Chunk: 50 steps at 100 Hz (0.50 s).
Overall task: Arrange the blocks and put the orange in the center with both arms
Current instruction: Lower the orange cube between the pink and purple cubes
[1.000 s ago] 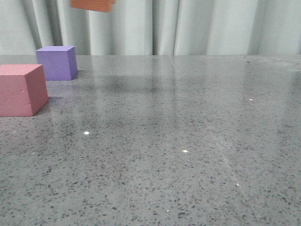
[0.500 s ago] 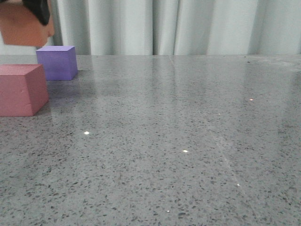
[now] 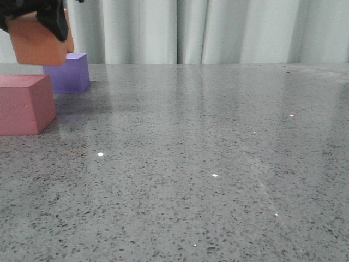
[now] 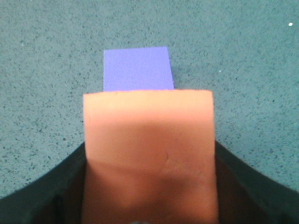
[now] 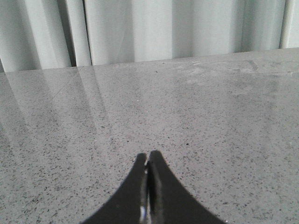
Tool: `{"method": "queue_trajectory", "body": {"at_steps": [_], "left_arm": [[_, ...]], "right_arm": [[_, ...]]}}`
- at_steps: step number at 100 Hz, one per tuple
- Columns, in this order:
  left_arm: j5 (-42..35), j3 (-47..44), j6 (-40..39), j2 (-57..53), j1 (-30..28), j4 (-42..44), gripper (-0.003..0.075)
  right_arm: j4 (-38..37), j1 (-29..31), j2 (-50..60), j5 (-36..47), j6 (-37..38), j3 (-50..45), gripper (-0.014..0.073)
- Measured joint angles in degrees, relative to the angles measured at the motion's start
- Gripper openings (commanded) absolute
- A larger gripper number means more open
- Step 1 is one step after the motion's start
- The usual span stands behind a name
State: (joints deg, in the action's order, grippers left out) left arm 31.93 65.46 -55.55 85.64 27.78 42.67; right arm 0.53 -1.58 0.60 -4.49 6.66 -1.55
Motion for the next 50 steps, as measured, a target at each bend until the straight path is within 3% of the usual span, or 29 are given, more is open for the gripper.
{"method": "queue_trajectory", "body": {"at_steps": [50], "left_arm": [[-0.8,0.0,0.0,5.6,-0.9,0.0,0.0252]], "right_arm": [[0.0,0.0,0.0,0.0,0.0,0.0,-0.0067]]}}
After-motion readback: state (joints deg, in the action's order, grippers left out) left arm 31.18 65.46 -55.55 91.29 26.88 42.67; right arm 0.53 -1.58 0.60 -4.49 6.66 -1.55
